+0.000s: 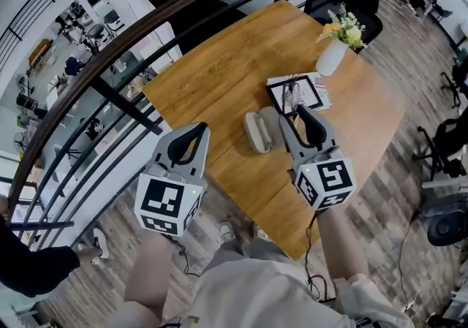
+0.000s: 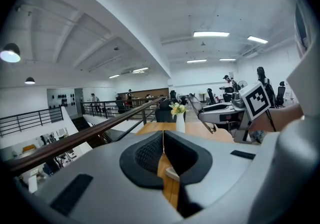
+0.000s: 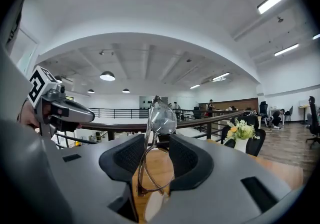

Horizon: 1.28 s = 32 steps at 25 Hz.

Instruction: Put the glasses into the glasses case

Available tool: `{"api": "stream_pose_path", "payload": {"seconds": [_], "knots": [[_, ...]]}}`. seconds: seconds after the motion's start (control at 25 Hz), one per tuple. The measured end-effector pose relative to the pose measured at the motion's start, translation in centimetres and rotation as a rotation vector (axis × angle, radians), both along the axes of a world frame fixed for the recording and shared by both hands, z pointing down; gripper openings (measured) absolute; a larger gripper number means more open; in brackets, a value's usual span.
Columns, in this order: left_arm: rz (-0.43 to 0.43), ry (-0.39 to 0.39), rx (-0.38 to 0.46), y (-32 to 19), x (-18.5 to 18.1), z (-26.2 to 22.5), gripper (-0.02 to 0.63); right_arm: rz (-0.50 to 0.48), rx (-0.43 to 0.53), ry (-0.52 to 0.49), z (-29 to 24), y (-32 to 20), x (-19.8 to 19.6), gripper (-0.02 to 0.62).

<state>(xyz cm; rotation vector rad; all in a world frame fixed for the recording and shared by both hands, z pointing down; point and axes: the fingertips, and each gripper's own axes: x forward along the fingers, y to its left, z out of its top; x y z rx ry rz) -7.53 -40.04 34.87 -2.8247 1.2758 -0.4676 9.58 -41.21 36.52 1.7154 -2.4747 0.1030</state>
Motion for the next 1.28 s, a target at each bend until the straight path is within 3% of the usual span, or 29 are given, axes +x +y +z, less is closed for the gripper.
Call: {"api": "stream_pose_path", "payload": {"seconds": [0.32,0.64,0.88,1.28], "knots": [[-0.002,0.024,-0.128,-2.0,0.9,6.7,0.021,-0.013,-0.188,0.02,10.4,-2.9,-0.3,0.176],[-0.026,-0.021,-0.268,-2.9,0.4,14.5,0.021,-0.03,-0.385,0.037,21.3,-3.5,-1.0,0.176],[-0.025,-0.017,-0.345,-3.0,0.4,18.3,0.021,0.005,-0.535,-0.073,28.3,-4.7,-1.0,0.176],[-0.008,0.016,-0.417,-1.6,0.2,21.6,0.021,-0.042,-0.642,0.037,34.9,-5.6,-2.6,0.179]]}}
